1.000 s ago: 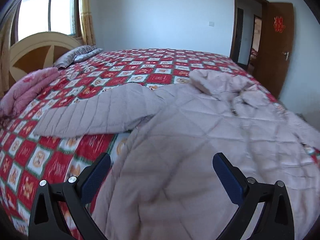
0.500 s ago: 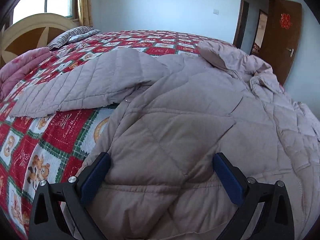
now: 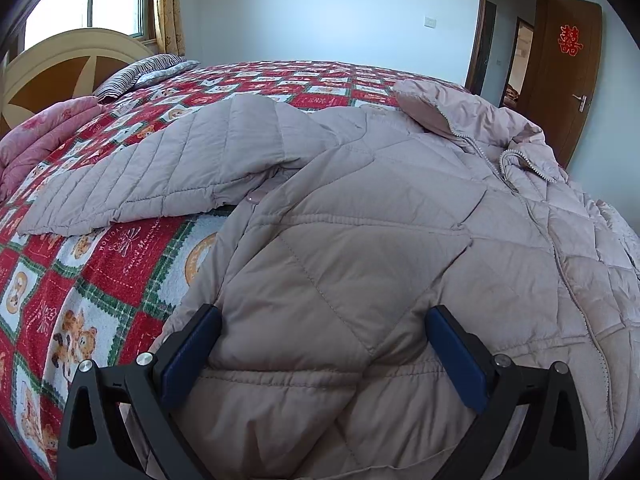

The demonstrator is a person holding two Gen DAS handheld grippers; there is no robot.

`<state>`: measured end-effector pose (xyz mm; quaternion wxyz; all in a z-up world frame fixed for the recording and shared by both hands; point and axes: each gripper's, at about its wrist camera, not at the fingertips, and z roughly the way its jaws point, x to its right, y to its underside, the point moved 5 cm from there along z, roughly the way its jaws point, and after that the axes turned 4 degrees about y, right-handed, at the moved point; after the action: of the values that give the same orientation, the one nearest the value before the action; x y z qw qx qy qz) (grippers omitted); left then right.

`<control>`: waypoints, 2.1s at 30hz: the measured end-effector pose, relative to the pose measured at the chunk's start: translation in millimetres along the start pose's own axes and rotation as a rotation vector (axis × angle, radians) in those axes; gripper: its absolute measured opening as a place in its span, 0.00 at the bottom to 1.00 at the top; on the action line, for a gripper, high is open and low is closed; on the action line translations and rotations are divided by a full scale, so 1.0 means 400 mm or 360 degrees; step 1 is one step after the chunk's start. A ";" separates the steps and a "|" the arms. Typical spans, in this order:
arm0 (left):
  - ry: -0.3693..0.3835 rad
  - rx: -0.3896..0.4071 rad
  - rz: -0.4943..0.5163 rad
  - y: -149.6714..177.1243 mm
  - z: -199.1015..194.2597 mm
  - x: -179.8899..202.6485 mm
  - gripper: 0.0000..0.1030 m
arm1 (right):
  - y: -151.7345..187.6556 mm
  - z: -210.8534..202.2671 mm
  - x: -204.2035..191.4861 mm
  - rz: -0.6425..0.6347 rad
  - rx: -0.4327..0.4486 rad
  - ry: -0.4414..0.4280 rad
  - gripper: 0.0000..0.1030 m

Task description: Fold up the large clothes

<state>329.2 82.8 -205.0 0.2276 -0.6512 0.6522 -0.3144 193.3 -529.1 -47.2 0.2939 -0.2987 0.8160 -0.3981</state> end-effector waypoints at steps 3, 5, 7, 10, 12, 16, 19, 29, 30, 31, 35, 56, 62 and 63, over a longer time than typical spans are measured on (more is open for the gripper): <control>0.0010 0.0008 -0.0004 0.002 -0.002 -0.002 0.99 | 0.005 -0.072 -0.160 -0.0163 0.0049 -0.0148 0.09; 0.0019 0.0014 -0.0008 0.003 -0.004 -0.004 0.99 | 0.027 -0.110 -0.274 -0.0262 0.0051 -0.0248 0.09; 0.0029 0.0019 -0.0014 0.003 -0.005 -0.004 0.99 | 0.058 -0.137 -0.371 -0.0345 0.0017 -0.0358 0.09; 0.0047 0.0028 -0.0025 0.002 -0.005 -0.006 0.99 | 0.127 -0.164 -0.520 -0.0472 -0.0034 -0.0498 0.09; 0.0054 0.0030 -0.0029 0.002 -0.005 -0.007 0.99 | 0.182 -0.171 -0.594 -0.0534 -0.0084 -0.0593 0.09; 0.0063 0.0036 -0.0033 0.002 -0.005 -0.008 0.99 | 0.305 -0.166 -0.721 -0.0652 -0.0190 -0.0741 0.09; 0.0072 0.0041 -0.0037 0.003 -0.006 -0.008 0.99 | 0.408 -0.158 -0.819 -0.0727 -0.0317 -0.0861 0.09; 0.0104 0.0053 -0.0050 0.002 -0.006 -0.014 0.99 | 0.650 -0.118 -1.003 -0.0889 -0.0607 -0.0975 0.09; 0.0106 0.0054 -0.0050 0.002 -0.005 -0.014 0.99 | 0.667 -0.108 -1.013 -0.0900 -0.0625 -0.0979 0.09; 0.0108 0.0056 -0.0050 0.002 -0.005 -0.014 0.99 | 0.672 -0.106 -1.009 -0.0902 -0.0636 -0.0985 0.09; 0.0114 0.0061 -0.0050 0.003 -0.005 -0.014 0.99 | 0.696 -0.078 -1.012 -0.0832 -0.0744 -0.1057 0.09; 0.0087 0.0058 -0.0029 0.001 0.002 -0.002 0.99 | 0.701 -0.117 -1.084 -0.0875 -0.0809 -0.1319 0.82; 0.0072 0.0050 -0.0020 0.002 0.003 -0.002 0.99 | 0.556 -0.079 -0.940 -0.0791 -0.0492 -0.0976 0.82; 0.0066 0.0044 -0.0017 0.002 0.004 -0.001 0.99 | 0.542 -0.062 -0.916 -0.0797 -0.0462 -0.0893 0.82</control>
<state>329.9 83.2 -206.6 0.2214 -0.6447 0.6489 -0.3379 358.3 -143.5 -124.8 0.3539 -0.6238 0.6538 -0.2411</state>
